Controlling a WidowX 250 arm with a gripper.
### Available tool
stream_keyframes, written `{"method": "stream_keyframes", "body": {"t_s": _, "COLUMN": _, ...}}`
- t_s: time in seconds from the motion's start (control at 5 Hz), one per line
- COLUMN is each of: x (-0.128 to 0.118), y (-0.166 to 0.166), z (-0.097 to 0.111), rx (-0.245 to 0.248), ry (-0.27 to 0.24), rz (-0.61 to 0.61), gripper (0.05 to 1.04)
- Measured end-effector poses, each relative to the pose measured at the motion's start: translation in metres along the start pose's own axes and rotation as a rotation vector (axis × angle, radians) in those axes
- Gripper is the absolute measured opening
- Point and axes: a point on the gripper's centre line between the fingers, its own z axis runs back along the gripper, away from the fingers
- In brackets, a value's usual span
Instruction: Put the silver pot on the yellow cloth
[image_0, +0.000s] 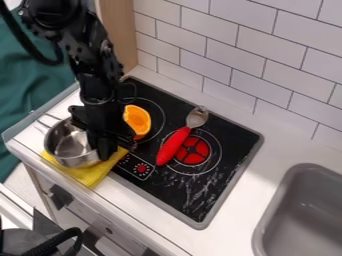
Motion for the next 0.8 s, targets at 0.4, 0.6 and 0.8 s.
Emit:
{"method": "stream_keyframes", "body": {"t_s": 0.4, "x": 0.002, "y": -0.002, "z": -0.001, "rx": -0.02, "ry": 0.009, "rz": -0.018, "gripper": 0.241}}
{"method": "stream_keyframes", "body": {"t_s": 0.6, "x": 0.001, "y": -0.001, "z": 0.002, "rx": -0.007, "ry": 0.019, "rz": -0.022, "gripper": 0.499}}
{"method": "stream_keyframes", "body": {"t_s": 0.8, "x": 0.008, "y": 0.002, "z": 0.021, "rx": 0.015, "ry": -0.042, "rz": -0.006, "gripper": 0.83}}
